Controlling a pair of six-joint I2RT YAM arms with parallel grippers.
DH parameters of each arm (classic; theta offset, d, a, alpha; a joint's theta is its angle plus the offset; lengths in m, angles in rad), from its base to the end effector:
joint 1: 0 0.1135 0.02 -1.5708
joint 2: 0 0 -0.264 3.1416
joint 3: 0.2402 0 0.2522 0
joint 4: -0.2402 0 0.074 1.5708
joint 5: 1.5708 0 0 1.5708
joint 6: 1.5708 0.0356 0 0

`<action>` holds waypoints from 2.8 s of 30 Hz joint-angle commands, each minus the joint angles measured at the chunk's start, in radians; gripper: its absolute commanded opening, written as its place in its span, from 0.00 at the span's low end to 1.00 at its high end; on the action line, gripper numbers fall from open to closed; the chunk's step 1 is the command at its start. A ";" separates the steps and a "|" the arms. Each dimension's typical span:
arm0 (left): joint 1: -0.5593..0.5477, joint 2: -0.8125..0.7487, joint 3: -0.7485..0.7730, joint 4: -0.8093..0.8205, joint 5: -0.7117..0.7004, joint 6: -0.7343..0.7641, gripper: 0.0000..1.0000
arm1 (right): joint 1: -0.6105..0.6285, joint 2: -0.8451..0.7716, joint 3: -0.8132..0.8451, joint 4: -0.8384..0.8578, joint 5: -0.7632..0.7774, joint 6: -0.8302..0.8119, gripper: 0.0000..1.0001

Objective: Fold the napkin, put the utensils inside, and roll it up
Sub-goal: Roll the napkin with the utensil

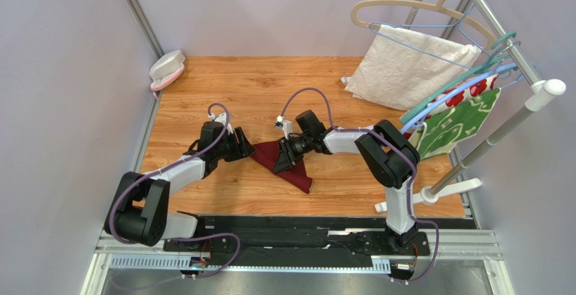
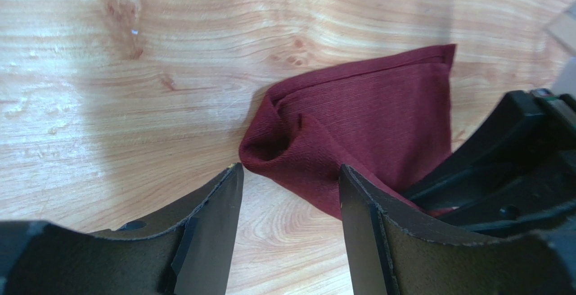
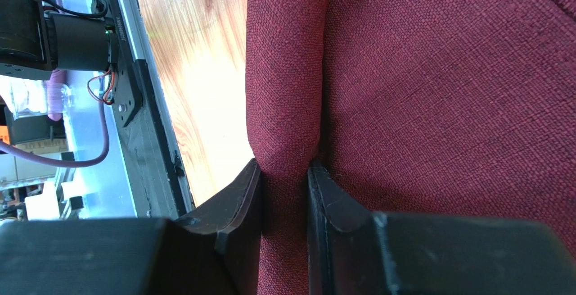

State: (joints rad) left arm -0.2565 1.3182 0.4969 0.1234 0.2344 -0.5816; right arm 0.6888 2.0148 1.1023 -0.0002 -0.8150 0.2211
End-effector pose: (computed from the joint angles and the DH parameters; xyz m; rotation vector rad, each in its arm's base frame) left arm 0.2378 -0.0709 0.1609 -0.2521 2.3322 -0.6965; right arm 0.2853 0.2685 0.1170 -0.9625 2.4084 1.3799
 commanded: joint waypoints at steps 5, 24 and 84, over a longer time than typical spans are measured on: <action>0.005 0.068 0.049 0.055 0.005 -0.014 0.55 | 0.006 0.094 -0.032 -0.199 0.094 -0.029 0.14; 0.005 0.142 0.118 -0.011 0.022 0.017 0.18 | 0.015 -0.134 0.126 -0.383 0.262 -0.054 0.62; 0.008 -0.148 0.128 -0.215 -0.106 0.063 0.68 | 0.163 -0.042 0.136 -0.409 0.377 -0.134 0.13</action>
State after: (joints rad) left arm -0.2535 1.1969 0.6563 -0.0715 0.1471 -0.5411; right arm 0.8631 1.9137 1.2346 -0.2676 -0.1829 -0.0105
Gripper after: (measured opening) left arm 0.677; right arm 0.244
